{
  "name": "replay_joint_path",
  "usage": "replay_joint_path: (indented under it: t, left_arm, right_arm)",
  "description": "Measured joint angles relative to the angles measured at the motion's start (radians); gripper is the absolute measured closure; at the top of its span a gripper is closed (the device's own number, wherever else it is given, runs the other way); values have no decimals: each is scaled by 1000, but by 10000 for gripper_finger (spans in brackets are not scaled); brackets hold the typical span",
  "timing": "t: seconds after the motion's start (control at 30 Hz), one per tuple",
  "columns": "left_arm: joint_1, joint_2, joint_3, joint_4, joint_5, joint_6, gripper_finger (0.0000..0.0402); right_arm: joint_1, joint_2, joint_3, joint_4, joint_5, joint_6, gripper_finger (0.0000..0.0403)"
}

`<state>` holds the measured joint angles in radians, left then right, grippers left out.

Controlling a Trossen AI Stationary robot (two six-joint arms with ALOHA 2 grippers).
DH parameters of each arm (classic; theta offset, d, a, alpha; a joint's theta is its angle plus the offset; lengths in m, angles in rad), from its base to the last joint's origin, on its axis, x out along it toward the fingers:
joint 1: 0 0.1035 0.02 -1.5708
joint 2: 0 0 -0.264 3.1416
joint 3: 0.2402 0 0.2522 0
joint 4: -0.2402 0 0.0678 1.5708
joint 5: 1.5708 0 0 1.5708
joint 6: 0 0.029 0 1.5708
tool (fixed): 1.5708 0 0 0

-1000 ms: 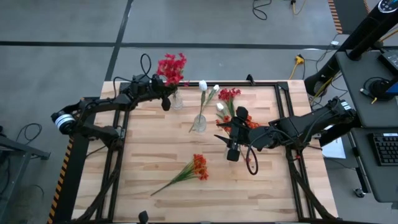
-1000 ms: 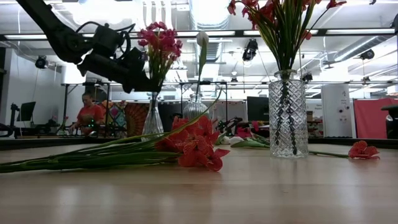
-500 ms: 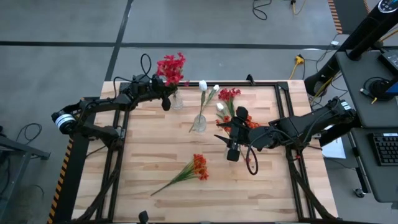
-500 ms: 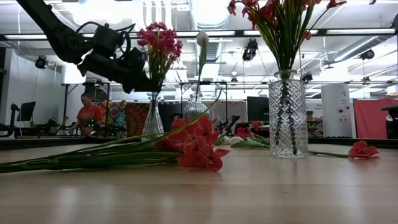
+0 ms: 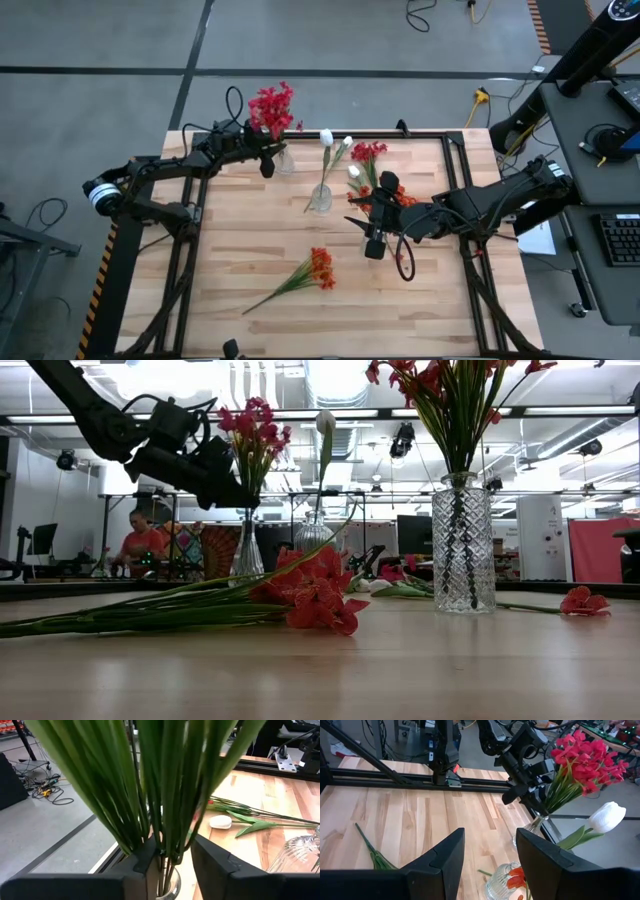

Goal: Sort flowers into vase by color
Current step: Put the right white tulip flower into the center transparent glass vase

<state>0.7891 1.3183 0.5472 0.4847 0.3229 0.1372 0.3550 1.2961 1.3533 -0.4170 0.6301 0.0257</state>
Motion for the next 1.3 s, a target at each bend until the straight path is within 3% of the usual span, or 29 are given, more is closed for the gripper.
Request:
replay_joint_path:
  t: [0.37,1.07,1.3]
  left_arm:
    - [0,-26,0,-12,0,-20,259]
    - [0,-60,0,-68,1,-44,251]
    - [0,-93,0,-104,1,-22,222]
  right_arm:
    - [0,0,0,0,0,1,232]
    - [0,0,0,0,0,1,232]
    - [0,0,0,0,0,1,232]
